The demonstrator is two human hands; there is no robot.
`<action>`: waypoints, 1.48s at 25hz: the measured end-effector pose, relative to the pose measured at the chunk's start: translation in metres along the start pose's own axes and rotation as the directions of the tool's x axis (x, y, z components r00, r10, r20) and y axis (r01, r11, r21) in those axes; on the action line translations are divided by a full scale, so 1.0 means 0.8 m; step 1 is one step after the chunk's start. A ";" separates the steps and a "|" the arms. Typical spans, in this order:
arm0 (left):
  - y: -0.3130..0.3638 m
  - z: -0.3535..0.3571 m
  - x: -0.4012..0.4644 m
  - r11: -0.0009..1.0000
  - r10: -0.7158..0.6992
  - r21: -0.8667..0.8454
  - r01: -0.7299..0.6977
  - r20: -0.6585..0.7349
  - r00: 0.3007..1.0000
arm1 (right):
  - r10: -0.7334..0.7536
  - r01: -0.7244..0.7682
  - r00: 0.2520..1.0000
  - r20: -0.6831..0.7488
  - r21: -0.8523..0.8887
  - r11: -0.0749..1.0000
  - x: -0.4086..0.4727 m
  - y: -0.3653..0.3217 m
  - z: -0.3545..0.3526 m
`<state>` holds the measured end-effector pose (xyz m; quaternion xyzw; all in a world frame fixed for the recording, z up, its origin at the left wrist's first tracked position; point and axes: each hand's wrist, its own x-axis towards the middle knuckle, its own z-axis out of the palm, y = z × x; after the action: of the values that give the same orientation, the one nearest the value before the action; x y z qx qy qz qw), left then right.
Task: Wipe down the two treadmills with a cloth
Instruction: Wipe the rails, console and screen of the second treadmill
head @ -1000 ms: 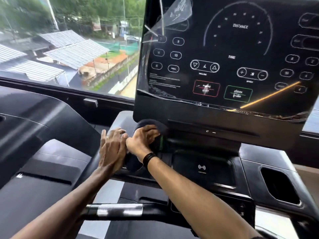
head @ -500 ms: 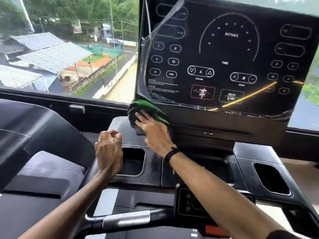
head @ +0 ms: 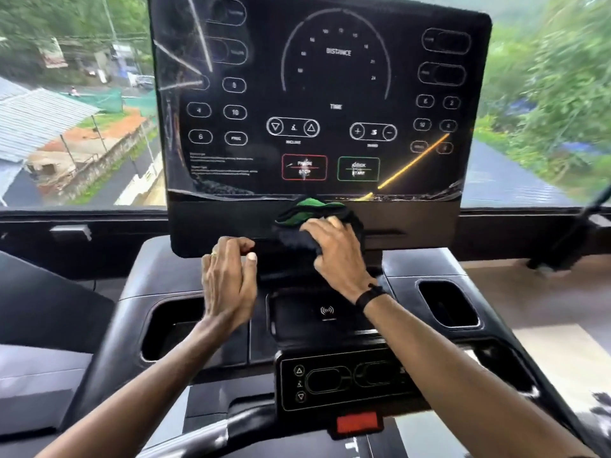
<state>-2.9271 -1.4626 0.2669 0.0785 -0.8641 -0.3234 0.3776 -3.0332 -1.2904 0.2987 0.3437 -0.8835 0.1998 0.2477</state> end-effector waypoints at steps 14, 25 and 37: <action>0.091 0.084 -0.003 0.973 0.137 0.166 -0.160 0.140 0.981 | 0.437 -0.441 0.894 -0.101 -0.012 0.898 -0.071 0.225 -0.090; 0.064 0.032 -0.073 0.936 -0.258 0.281 0.212 0.136 0.957 | 0.351 -0.580 0.781 0.517 0.392 0.714 -0.072 0.122 -0.084; 0.015 -0.168 -0.212 0.809 -0.433 0.355 0.468 -0.176 0.884 | -0.251 -0.468 0.697 0.672 0.691 0.551 -0.063 -0.147 -0.062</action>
<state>-2.7125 -1.4561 0.2399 0.3681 -0.8500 -0.2225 0.3041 -2.9027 -1.3194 0.3310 0.4048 -0.7254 0.4576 -0.3170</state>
